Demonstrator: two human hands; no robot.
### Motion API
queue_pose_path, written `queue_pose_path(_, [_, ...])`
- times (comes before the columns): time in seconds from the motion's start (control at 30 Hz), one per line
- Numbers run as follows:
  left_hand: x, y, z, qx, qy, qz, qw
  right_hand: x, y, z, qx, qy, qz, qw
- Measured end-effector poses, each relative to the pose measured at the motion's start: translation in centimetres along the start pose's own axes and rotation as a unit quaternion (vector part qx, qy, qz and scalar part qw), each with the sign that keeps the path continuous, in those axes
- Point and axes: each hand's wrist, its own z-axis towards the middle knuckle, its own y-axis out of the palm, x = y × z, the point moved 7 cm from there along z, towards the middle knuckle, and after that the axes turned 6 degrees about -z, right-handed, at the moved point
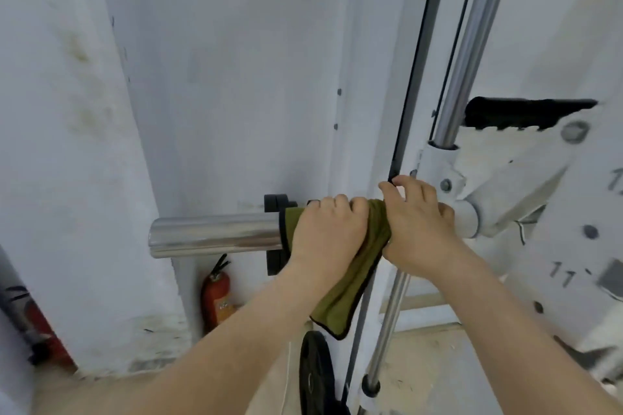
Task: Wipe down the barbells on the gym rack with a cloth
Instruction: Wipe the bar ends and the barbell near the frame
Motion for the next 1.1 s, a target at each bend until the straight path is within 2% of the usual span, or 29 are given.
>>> queue_pose_path(0.07, [2.9,0.6,1.9,-0.009,-0.002,-0.018,1.000,1.8,0.3,-2.6,0.105,0.073,0.079,0.989])
queue_pose_path(0.13, [3.6,0.5,2.7,-0.021,-0.023,-0.011,0.999,2.2,0.7,-4.5,0.208,0.108,0.169,0.957])
queue_pose_path(0.2, [3.2,0.9,2.8,-0.038,-0.012,0.001,0.999,2.5,2.1,-5.5,0.208,0.149,0.320,0.912])
queue_pose_path(0.27, [2.3,0.6,3.2,-0.069,0.008,-0.060,0.996,2.3,3.5,-5.9,0.165,0.169,0.486,0.841])
queue_pose_path(0.3, [1.8,0.6,3.5,-0.100,0.013,-0.096,0.990,2.2,3.8,-6.1,0.163,0.164,0.522,0.821])
queue_pose_path(0.37, [0.9,0.8,3.8,-0.167,0.017,-0.166,0.972,2.2,4.1,-6.4,0.170,0.144,0.524,0.822])
queue_pose_path(0.43, [-0.1,0.8,3.5,-0.196,0.001,-0.243,0.950,3.1,4.0,-6.5,0.201,0.147,0.538,0.805])
queue_pose_path(0.53, [-1.1,-0.6,3.6,-0.111,-0.086,-0.414,0.899,5.7,3.0,-6.6,0.280,0.204,0.559,0.754])
queue_pose_path(0.57, [-0.7,-1.0,3.9,-0.083,-0.106,-0.443,0.886,6.3,2.7,-6.4,0.290,0.224,0.548,0.751])
queue_pose_path(0.6, [0.5,-1.3,4.3,-0.073,-0.106,-0.441,0.888,6.5,2.5,-6.3,0.294,0.243,0.524,0.761])
queue_pose_path(0.7, [5.8,-0.4,5.8,-0.102,-0.055,-0.304,0.946,6.1,2.2,-6.7,0.311,0.258,0.400,0.823])
queue_pose_path(0.77, [7.1,0.5,6.9,-0.127,-0.065,-0.215,0.966,5.2,2.5,-7.4,0.306,0.237,0.323,0.864])
queue_pose_path(0.83, [6.4,1.7,8.4,-0.191,-0.109,-0.221,0.950,4.2,4.1,-7.6,0.240,0.202,0.354,0.881])
queue_pose_path(0.87, [5.9,2.6,8.9,-0.239,-0.139,-0.266,0.923,3.7,4.9,-7.6,0.194,0.193,0.413,0.869])
queue_pose_path(0.9, [5.5,3.3,9.2,-0.291,-0.169,-0.324,0.884,3.4,5.6,-7.6,0.159,0.200,0.480,0.839])
queue_pose_path(0.93, [5.3,3.8,9.5,-0.331,-0.192,-0.372,0.846,3.3,6.2,-7.4,0.136,0.218,0.549,0.795])
queue_pose_path(0.97, [5.2,4.1,9.6,-0.355,-0.207,-0.400,0.819,3.2,6.7,-7.2,0.122,0.235,0.614,0.744])
queue_pose_path(1.0, [5.1,4.2,9.7,-0.360,-0.214,-0.410,0.810,3.1,6.9,-6.8,0.110,0.246,0.667,0.694])
queue_pose_path(1.03, [5.0,4.1,9.6,-0.350,-0.215,-0.404,0.817,3.0,7.3,-6.3,0.091,0.253,0.709,0.652])
queue_pose_path(1.1, [4.8,3.2,8.9,-0.293,-0.187,-0.350,0.870,2.5,7.8,-5.7,0.037,0.270,0.780,0.563])
